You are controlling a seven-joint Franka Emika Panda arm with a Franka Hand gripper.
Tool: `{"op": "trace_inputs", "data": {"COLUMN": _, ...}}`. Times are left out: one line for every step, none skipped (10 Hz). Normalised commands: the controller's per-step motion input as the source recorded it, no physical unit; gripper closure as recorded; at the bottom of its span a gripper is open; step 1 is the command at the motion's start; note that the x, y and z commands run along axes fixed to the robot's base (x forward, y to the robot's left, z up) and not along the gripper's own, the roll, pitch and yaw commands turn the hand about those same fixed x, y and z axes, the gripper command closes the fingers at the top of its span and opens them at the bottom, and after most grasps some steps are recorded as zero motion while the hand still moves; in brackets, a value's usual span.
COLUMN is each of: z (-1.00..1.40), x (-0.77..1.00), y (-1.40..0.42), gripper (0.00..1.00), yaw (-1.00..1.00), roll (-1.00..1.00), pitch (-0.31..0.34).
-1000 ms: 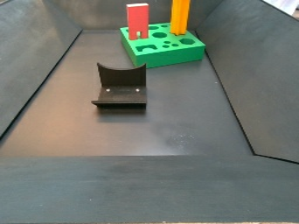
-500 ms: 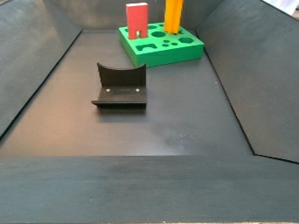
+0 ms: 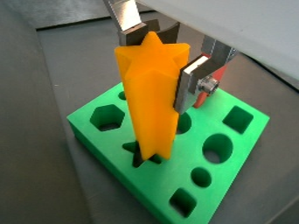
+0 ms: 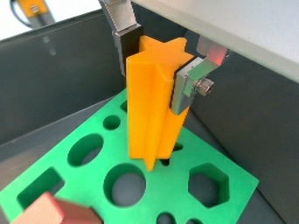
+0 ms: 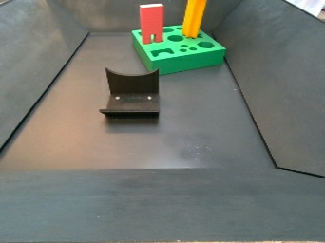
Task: Pick up the star object. Move up. Move to above the board. Insert the star object.
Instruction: Insert the star object.
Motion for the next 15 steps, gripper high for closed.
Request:
{"op": "trace_inputs", "data": {"z": -0.23, "x": -0.76, "y": 0.00, "gripper": 1.00, "yaw": -0.44, "roll": 0.00, "pitch": 0.000}}
{"op": "trace_inputs", "data": {"z": -0.10, "x": -0.62, "y": 0.13, "gripper": 1.00, "yaw": -0.21, "roll": 0.02, "pitch": 0.014}}
{"op": "trace_inputs", "data": {"z": -0.09, "x": -0.35, "y": 0.13, "gripper": 1.00, "yaw": 0.00, "roll": 0.00, "pitch": 0.029}}
{"op": "trace_inputs", "data": {"z": 0.00, "x": 0.00, "y": 0.00, "gripper": 1.00, "yaw": 0.01, "roll": 0.00, "pitch": 0.000}}
{"op": "trace_inputs", "data": {"z": 0.05, "x": 0.00, "y": -0.11, "gripper": 1.00, "yaw": 0.21, "roll": 0.21, "pitch": 0.106}}
{"op": "trace_inputs", "data": {"z": 0.17, "x": -0.05, "y": -0.15, "gripper": 1.00, "yaw": 0.23, "roll": 0.41, "pitch": 0.249}}
{"op": "trace_inputs", "data": {"z": 0.18, "x": 0.00, "y": -0.10, "gripper": 1.00, "yaw": 0.14, "roll": 0.38, "pitch": 0.279}}
{"op": "trace_inputs", "data": {"z": 0.09, "x": 0.00, "y": -0.11, "gripper": 1.00, "yaw": 0.00, "roll": 0.17, "pitch": 0.091}}
{"op": "trace_inputs", "data": {"z": -0.03, "x": 0.00, "y": 0.00, "gripper": 1.00, "yaw": 0.00, "roll": 0.00, "pitch": 0.000}}
{"op": "trace_inputs", "data": {"z": -0.13, "x": 0.03, "y": -0.09, "gripper": 1.00, "yaw": 0.00, "roll": 0.00, "pitch": 0.000}}
{"op": "trace_inputs", "data": {"z": -0.33, "x": 0.21, "y": -0.08, "gripper": 1.00, "yaw": 0.00, "roll": 0.04, "pitch": 0.001}}
{"op": "trace_inputs", "data": {"z": -0.47, "x": 0.41, "y": 0.00, "gripper": 1.00, "yaw": 0.01, "roll": 0.08, "pitch": 0.077}}
{"op": "trace_inputs", "data": {"z": -0.61, "x": 0.39, "y": 0.01, "gripper": 1.00, "yaw": 0.07, "roll": 0.16, "pitch": 0.130}}
{"op": "trace_inputs", "data": {"z": -0.54, "x": 0.13, "y": 0.13, "gripper": 1.00, "yaw": 0.12, "roll": 0.26, "pitch": 0.147}}
{"op": "trace_inputs", "data": {"z": -0.45, "x": 0.00, "y": 0.21, "gripper": 1.00, "yaw": 0.23, "roll": 0.29, "pitch": 0.159}}
